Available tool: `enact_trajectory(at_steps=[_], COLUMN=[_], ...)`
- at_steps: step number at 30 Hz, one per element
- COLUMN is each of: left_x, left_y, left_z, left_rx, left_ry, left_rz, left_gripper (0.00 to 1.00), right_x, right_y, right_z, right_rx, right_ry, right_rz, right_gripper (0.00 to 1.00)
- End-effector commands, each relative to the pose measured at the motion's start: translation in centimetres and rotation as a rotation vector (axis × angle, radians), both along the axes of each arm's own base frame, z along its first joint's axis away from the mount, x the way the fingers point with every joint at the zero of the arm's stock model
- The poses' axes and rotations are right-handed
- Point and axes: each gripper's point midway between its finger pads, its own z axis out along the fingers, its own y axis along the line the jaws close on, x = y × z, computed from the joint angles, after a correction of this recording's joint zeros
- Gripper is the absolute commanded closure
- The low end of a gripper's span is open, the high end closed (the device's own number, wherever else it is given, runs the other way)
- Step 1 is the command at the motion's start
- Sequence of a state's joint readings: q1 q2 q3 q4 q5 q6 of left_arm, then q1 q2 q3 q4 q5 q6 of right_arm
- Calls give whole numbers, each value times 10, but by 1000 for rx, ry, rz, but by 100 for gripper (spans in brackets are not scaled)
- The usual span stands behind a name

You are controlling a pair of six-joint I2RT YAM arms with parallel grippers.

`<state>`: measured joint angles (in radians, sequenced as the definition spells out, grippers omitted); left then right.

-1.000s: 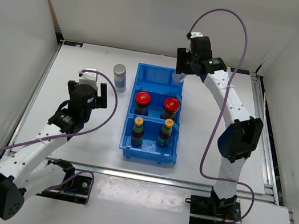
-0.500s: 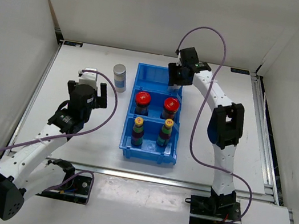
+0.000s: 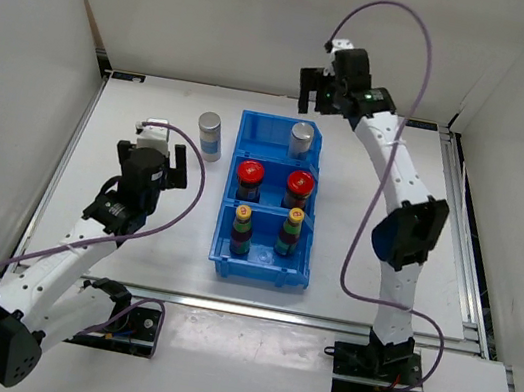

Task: Organize the condiment bottles

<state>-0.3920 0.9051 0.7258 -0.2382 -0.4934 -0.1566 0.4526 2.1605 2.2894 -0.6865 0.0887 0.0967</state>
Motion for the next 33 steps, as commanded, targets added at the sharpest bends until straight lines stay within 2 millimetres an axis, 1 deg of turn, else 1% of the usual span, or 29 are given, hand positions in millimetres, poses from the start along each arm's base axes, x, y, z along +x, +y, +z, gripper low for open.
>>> enact_trajectory(at_steps=[1,2,3,4,5,6,7,8,9,10,11,12,13,14,15,16,17,18,20,21,22,23,25,26,28,29,31,32,33], left_x=[-1,-2,0,3,11,17,24,45,54,59,74,88,96,107,118,125,138,143,155,156,160,161,165,170,174,175,181,182,186], left_y=[2,2,-3,-17,-13,-16,-23,-23,-27,-40,-43,-56,-62,-67,-72,-74,-77,-78,-79,-79,-80,-83,-80,-80,-77,-75,-73,-71,-71], left_z=[1,-1,2,-4,8,11,14,26,28,25,9,30,32,16,28,27,19,14,-1,-8,-9,-20,-26,-32,-38,-47,-44,-58,-58], left_rx=[3,-4,-20,-34,-66,-80,-106,-115,-125,-157,-177,-214,-236,-249,-274,-282,-289,-288,-280,-279,-279,-272,-254,-249,-230,-223,-213,-204,-196], left_ry=[-13,-5,-6,33,34,53,81,97,124,177,244,218,222,270,248,253,279,296,327,343,344,367,374,381,390,406,394,419,416], left_rz=[9,12,-2,-69,-68,-91,-120,-114,-133,-202,-221,-286,-294,-297,-301,-296,-288,-285,-269,-266,-266,-263,-250,-241,-228,-216,-199,-184,-190], left_gripper=[1,1,1,1,1,1,1,1,1,1,1,1,1,1,1,1,1,1,1,1,1,1,1,1,1,1,1,1,1], right_x=[-37,-47,-69,-78,-106,-118,-124,-145,-155,-163,-173,-180,-186,-200,-208,-220,-225,-234,-243,-250,-253,-258,-262,-266,-268,-269,-270,-271,-271], right_y=[-33,-37,-48,-52,-55,-55,-57,-63,-65,-68,-77,-79,-80,-80,-78,-79,-76,-78,-81,-84,-88,-91,-95,-97,-98,-99,-98,-98,-98], right_z=[143,153,180,160,181,177,147,159,153,149,143,140,137,137,127,130,118,122,121,119,118,124,122,126,129,127,125,129,129], right_rx=[97,103,126,117,165,177,158,165,159,153,147,143,144,159,156,171,177,189,182,168,153,152,147,151,147,144,138,141,141], right_ry=[-265,-277,-322,-274,-303,-295,-251,-291,-282,-279,-270,-258,-247,-238,-216,-227,-204,-218,-214,-218,-214,-238,-239,-252,-265,-257,-251,-259,-259], right_rz=[-51,-51,-52,-58,-18,11,34,64,80,92,83,83,94,126,155,176,199,212,225,233,228,232,221,222,226,226,238,238,238], right_gripper=[0,0,0,0,0,0,0,0,0,0,0,0,0,0,0,0,0,0,0,0,0,0,0,0,0,0,0,0,0])
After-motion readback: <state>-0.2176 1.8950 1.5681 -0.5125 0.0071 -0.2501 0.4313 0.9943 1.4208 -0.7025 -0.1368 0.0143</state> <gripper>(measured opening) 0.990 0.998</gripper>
